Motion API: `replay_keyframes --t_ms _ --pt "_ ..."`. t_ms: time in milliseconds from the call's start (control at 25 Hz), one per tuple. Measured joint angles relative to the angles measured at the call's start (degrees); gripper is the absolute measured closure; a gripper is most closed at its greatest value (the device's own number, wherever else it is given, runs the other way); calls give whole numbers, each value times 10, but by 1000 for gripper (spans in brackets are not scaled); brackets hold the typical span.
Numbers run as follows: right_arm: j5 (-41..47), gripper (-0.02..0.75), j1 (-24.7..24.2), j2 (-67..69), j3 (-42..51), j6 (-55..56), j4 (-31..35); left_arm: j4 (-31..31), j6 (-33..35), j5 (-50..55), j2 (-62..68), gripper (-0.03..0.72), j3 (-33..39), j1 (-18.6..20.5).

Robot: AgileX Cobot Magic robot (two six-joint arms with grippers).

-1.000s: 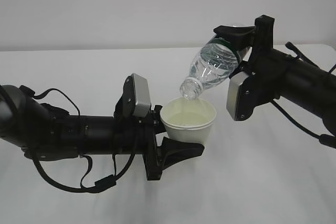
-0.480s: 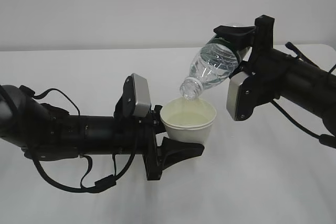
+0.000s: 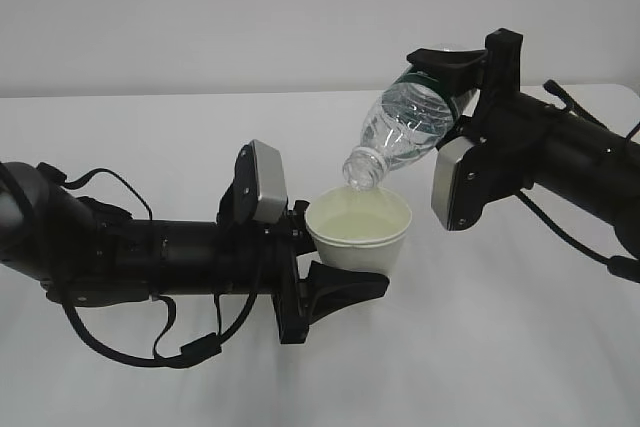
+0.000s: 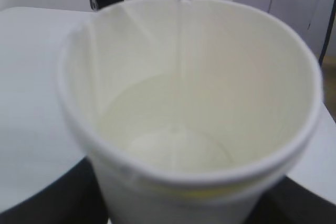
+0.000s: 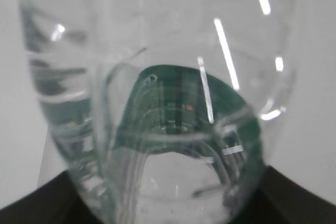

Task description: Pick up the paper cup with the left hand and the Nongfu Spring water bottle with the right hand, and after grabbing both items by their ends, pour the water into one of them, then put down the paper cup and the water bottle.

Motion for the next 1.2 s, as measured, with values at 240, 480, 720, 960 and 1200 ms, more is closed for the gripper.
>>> replay_keyframes --t_ms 240,480,720,960,1200 --pt "0 290 0 0 0 0 0 0 0 0 0 238 0 0" --pt "0 290 0 0 0 0 0 -1 0 0 0 238 0 0" --pt "0 290 0 0 0 0 0 -1 0 0 0 238 0 0" --pt "-1 290 0 0 0 0 0 -1 0 0 0 238 0 0" --pt "-1 290 0 0 0 0 0 -1 0 0 0 238 0 0"
